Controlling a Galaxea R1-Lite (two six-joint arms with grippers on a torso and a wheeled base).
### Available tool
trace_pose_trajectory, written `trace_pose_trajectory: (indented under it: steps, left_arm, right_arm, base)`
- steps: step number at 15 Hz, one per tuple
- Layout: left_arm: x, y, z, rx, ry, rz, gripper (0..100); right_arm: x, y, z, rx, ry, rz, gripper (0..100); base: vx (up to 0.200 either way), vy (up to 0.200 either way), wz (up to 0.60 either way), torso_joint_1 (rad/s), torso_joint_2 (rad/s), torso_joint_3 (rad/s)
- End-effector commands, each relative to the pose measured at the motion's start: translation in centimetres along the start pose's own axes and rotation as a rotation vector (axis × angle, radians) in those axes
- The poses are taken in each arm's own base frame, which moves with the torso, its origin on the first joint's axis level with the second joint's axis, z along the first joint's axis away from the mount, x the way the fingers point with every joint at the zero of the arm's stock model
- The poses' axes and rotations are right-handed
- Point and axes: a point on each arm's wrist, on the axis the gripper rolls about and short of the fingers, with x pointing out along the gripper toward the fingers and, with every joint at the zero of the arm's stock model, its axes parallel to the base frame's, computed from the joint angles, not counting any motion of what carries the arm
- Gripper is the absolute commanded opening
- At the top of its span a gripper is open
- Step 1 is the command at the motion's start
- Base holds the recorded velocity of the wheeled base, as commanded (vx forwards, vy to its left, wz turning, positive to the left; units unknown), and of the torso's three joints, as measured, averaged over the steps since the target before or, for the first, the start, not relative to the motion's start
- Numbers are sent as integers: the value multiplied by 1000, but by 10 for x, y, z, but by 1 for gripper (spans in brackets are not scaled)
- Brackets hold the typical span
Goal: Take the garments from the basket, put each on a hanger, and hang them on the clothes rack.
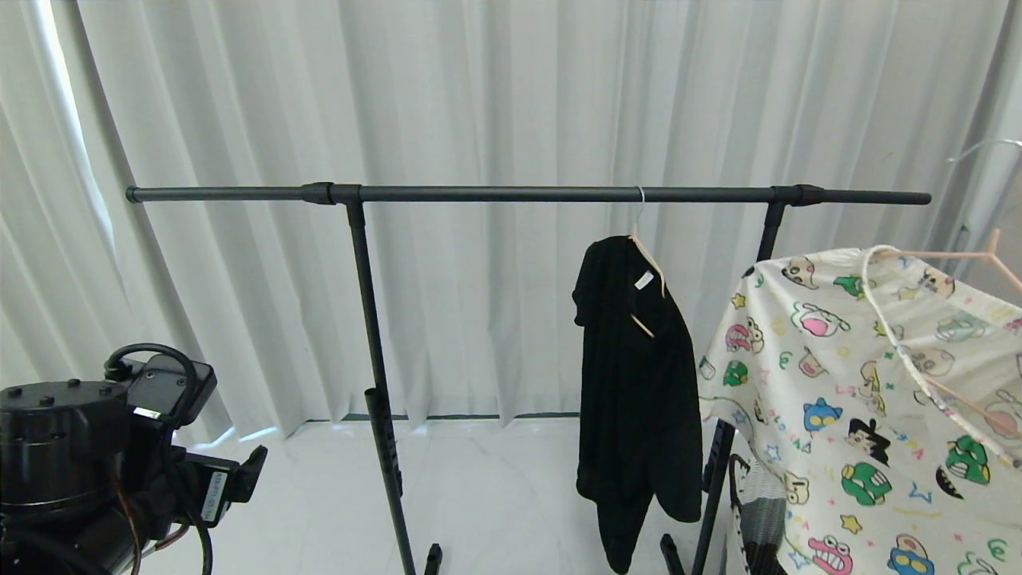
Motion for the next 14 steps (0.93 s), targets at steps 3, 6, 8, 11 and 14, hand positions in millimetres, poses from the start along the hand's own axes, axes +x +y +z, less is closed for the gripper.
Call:
trace_pose_trajectory:
  steps: [3, 6, 8, 11, 14]
  left_arm:
    - [-9, 3, 1, -13, -42, 3, 100]
    - [-13, 2, 6, -15, -72, -11, 100]
    - [-14, 0, 7, -8, -77, -21, 100]
    - [-14, 0, 7, -9, -80, -20, 100]
    - [-14, 0, 7, -9, -82, -21, 100]
  right_arm:
    - [19, 10, 21, -18, 1, 34, 0]
    - [15, 9, 31, -14, -34, 30, 0]
    - [15, 9, 29, -15, -28, 29, 0]
    - [15, 9, 29, -24, -26, 30, 0]
    - [15, 12, 27, -43, -9, 42, 0]
  base:
    - [0, 0, 0, 0, 0, 0]
    - [200, 0, 0, 1, 2, 4]
    - [200, 0, 0, -2, 7, 5]
    - [200, 0, 0, 7, 6, 1]
    - [200, 0, 0, 2, -2, 7]
